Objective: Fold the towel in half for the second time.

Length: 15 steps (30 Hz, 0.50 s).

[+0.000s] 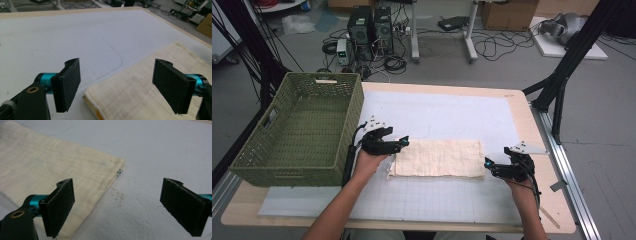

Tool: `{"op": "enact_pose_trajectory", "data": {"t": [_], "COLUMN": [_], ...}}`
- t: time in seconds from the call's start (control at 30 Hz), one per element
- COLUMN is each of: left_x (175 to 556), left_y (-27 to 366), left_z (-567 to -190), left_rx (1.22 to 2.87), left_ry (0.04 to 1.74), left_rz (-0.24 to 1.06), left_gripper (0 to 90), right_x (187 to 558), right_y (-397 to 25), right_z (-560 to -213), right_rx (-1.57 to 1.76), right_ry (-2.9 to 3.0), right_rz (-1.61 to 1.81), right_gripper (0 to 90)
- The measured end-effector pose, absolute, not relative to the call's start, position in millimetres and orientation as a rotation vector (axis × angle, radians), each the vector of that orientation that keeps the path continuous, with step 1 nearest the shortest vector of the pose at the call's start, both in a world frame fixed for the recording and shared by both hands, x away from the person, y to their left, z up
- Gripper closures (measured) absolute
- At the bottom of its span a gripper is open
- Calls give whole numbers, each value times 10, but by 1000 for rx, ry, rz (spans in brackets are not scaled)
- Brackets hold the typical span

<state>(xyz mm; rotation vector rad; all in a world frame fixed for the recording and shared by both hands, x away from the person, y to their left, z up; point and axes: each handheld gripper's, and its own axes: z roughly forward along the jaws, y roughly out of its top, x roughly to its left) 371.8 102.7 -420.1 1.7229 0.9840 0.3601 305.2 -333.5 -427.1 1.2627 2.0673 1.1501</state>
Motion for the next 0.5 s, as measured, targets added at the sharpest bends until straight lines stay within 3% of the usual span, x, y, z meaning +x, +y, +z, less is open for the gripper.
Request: {"op": "enact_pose_trajectory", "data": {"t": [0.23,0.5], "left_x": [3900,3981], "left_y": [997,1029], "left_z": [-4254,-4384], "left_rx": [1753,1839], "left_ry": [1053,1097], "left_rz": [387,417], "left_gripper": [271,436], "right_x": [3050,3056], "right_y": [-3354,-3354], "right_z": [-4270,-4279], "right_rx": [1263,1267], "right_ry": [2056,2066], "right_rz": [1153,1154], "right_gripper": [118,118]}}
